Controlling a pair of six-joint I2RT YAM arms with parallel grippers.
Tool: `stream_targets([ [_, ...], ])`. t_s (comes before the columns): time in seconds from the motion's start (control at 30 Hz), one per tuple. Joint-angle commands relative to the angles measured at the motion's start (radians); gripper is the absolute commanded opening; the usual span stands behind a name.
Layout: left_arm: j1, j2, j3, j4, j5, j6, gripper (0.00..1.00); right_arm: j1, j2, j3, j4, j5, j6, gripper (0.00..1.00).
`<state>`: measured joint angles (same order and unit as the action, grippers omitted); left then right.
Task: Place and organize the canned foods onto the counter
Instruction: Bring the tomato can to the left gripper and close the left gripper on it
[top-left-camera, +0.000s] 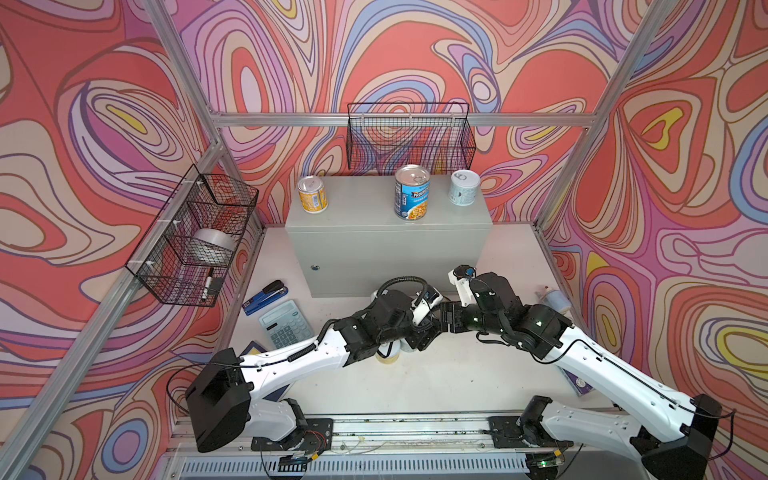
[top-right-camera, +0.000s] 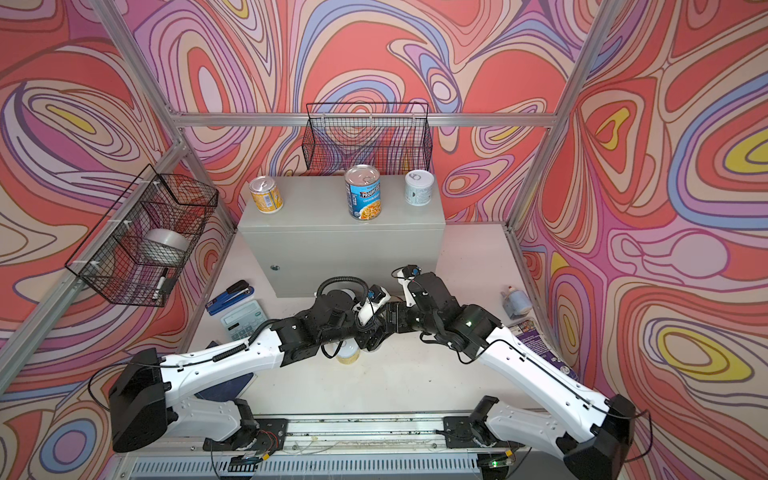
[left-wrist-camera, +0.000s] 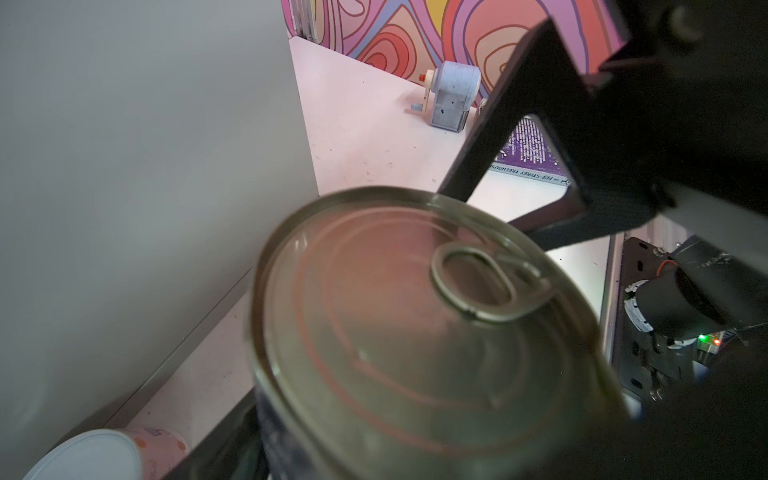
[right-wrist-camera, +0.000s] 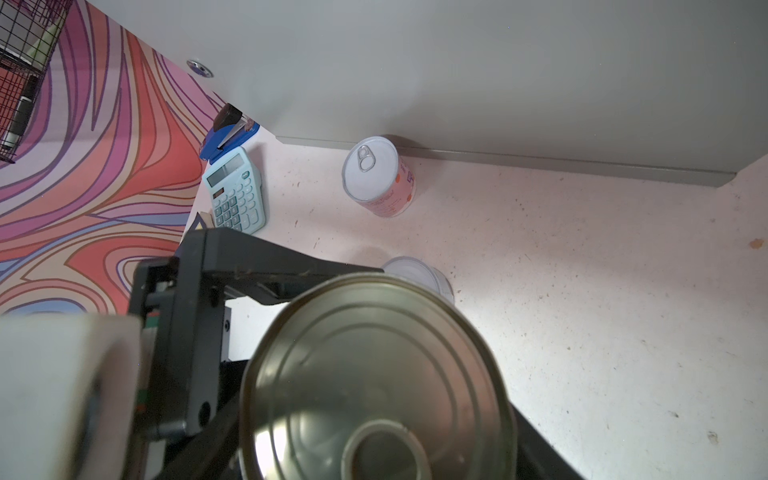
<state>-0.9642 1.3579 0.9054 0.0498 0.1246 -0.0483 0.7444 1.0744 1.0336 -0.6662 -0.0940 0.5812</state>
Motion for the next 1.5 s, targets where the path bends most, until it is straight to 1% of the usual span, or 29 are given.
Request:
stream_targets([
  [0.0, -0.001, 0.015, 0.038, 0.059, 0.009, 0.009, 0.57, 0.003, -0.033, 0.025, 0.106, -0.048, -0.003, 0.45],
  [0.07, -0.001, 0.014, 0.036, 0.066, 0.007, 0.011, 0.54, 0.002, -0.033, 0.022, 0.106, -0.046, -0.003, 0.45],
  [0.13, -0.002, 0.012, 0.034, 0.073, 0.004, 0.013, 0.46, 0.002, -0.034, 0.019, 0.104, -0.042, -0.004, 0.45],
  [0.23, -0.002, 0.007, 0.032, 0.075, -0.015, 0.012, 0.41, 0.003, -0.040, 0.011, 0.102, -0.032, -0.006, 0.45],
  [0.5, -0.002, -0.023, 0.019, 0.090, -0.034, 0.001, 0.36, 0.001, -0.052, 0.002, 0.074, 0.014, -0.012, 0.49],
  [0.73, -0.001, -0.036, 0.017, 0.102, -0.063, -0.011, 0.34, 0.002, -0.053, -0.007, 0.065, 0.036, -0.010, 0.50],
  [0.9, -0.001, -0.008, 0.018, 0.120, -0.118, -0.035, 0.32, 0.002, -0.054, -0.018, 0.069, 0.043, 0.000, 0.51],
  [1.1, -0.001, 0.001, 0.009, 0.145, -0.135, -0.052, 0.32, 0.003, -0.057, -0.020, 0.069, 0.042, 0.001, 0.52],
  [1.27, 0.000, 0.004, -0.003, 0.168, -0.161, -0.069, 0.31, 0.002, -0.052, -0.027, 0.055, 0.069, 0.003, 0.53],
  [1.47, 0.000, 0.005, -0.003, 0.170, -0.170, -0.081, 0.31, 0.002, -0.047, -0.033, 0.045, 0.086, 0.001, 0.58],
])
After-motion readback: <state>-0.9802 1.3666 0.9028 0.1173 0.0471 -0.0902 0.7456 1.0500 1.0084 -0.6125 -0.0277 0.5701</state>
